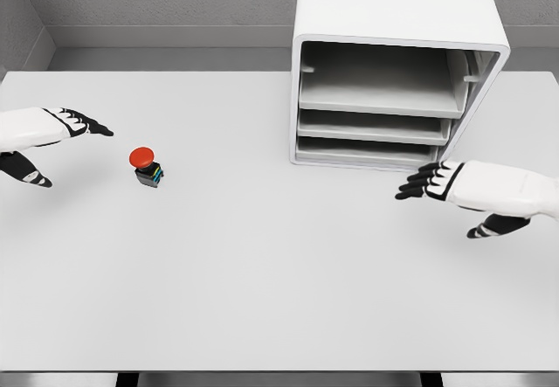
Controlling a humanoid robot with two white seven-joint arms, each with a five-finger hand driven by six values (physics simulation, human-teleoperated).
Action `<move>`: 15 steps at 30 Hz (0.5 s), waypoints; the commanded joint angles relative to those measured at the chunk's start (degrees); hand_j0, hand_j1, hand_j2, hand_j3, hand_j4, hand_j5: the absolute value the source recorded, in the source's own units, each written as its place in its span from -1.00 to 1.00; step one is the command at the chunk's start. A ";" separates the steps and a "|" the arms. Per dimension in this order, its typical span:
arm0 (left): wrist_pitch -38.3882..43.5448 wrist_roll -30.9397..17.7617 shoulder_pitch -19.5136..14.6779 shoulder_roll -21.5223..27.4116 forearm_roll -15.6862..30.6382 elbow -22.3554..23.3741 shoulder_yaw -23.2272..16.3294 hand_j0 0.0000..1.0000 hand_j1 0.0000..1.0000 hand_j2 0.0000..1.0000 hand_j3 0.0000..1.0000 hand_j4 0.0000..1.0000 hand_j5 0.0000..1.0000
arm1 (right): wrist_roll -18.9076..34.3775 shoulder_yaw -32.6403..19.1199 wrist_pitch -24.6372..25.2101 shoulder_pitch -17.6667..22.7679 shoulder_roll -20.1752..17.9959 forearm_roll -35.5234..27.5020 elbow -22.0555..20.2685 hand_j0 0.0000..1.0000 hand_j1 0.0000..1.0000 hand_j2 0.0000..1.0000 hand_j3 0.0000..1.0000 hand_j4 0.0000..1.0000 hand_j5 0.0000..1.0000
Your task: Slide open multi-storey tabletop storage cabinets and put open load switch and slide close multi-storey tabletop storage cabinets
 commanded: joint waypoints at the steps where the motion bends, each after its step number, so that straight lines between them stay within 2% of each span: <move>1: 0.15 0.02 0.00 0.06 0.32 0.03 0.01 1.00 1.00 1.00 1.00 1.00 1.00 | -0.02 0.25 0.16 -0.09 -0.06 -0.36 -0.14 1.00 1.00 1.00 1.00 1.00 1.00; 5: 0.15 0.02 -0.09 -0.03 0.23 0.38 -0.16 1.00 1.00 1.00 1.00 1.00 1.00 | -0.02 0.17 0.16 -0.18 0.03 -0.36 0.04 1.00 1.00 1.00 1.00 1.00 1.00; 7: 0.15 0.02 -2.46 -2.40 -0.38 0.38 -4.55 1.00 1.00 1.00 1.00 1.00 1.00 | -0.02 0.08 0.16 -1.58 0.82 -0.44 0.21 1.00 1.00 1.00 1.00 1.00 1.00; 8: 0.15 0.02 -3.51 -4.07 -1.26 0.38 -5.61 1.00 1.00 1.00 1.00 1.00 1.00 | -0.02 0.17 0.16 -2.63 1.52 -0.44 0.21 1.00 1.00 1.00 1.00 1.00 1.00; 11: 0.15 0.02 -3.78 -6.88 -2.76 0.38 -6.40 1.00 1.00 1.00 1.00 1.00 1.00 | -0.02 0.25 0.16 -6.06 3.54 -0.53 0.57 1.00 1.00 1.00 1.00 1.00 1.00; 13: 0.15 0.02 -5.97 -8.20 -2.67 0.55 -9.30 1.00 1.00 1.00 1.00 1.00 1.00 | -0.02 0.25 0.16 -7.21 4.24 -0.71 0.74 1.00 1.00 1.00 1.00 1.00 1.00; 15: 0.15 0.02 -7.82 -11.01 -2.76 5.21 -9.48 1.00 1.00 1.00 1.00 1.00 1.00 | -0.02 0.34 0.16 -8.53 4.95 -0.80 1.27 1.00 1.00 1.00 1.00 1.00 1.00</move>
